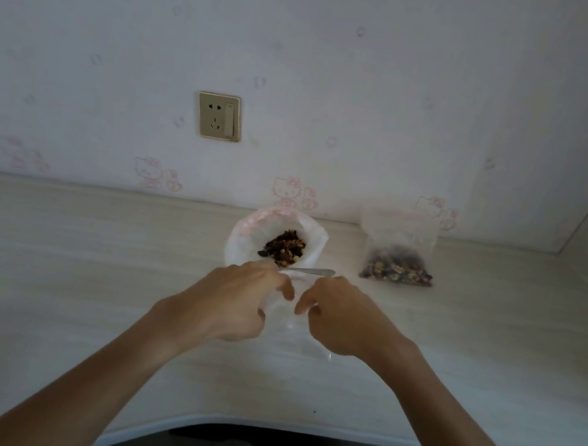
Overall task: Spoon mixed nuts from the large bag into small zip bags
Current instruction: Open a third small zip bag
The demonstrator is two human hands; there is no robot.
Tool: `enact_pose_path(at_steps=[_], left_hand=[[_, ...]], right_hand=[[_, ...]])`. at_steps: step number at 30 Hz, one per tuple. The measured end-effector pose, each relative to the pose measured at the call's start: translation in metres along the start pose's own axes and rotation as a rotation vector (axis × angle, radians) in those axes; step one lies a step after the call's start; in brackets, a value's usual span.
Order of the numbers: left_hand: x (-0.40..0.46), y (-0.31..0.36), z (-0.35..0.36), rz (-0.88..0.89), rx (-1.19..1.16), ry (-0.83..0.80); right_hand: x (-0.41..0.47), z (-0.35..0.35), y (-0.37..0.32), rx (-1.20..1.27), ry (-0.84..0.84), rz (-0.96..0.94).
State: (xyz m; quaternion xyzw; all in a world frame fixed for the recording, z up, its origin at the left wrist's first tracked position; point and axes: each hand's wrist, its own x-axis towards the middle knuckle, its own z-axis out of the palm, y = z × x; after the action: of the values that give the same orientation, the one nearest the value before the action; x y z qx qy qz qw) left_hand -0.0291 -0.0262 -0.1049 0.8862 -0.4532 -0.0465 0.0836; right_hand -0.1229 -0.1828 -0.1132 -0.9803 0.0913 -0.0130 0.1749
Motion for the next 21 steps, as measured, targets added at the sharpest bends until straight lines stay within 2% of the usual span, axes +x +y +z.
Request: enact_pose_path(at_steps=[5, 8, 12, 17, 21], left_hand=[[-0.003, -0.001, 0.013, -0.015, 0.111, 0.029], [-0.001, -0.003, 0.020, -0.071, 0.147, 0.111], [0.003, -0.005, 0.020, -0.138, 0.069, 0.160], [-0.001, -0.008, 0.020, -0.102, -0.020, 0.071], [0.000, -0.010, 0.026, -0.078, 0.072, 0.034]], right_hand=[[0.001, 0.009, 0.001, -0.116, -0.041, 0.059], [0.000, 0.014, -0.002, -0.159, 0.024, 0.036], [0.000, 0.012, -0.004, -0.196, 0.103, 0.006], [-0.002, 0.004, -0.006, -0.288, -0.019, -0.068], [0.002, 0.004, -0.002, -0.297, -0.099, -0.048]])
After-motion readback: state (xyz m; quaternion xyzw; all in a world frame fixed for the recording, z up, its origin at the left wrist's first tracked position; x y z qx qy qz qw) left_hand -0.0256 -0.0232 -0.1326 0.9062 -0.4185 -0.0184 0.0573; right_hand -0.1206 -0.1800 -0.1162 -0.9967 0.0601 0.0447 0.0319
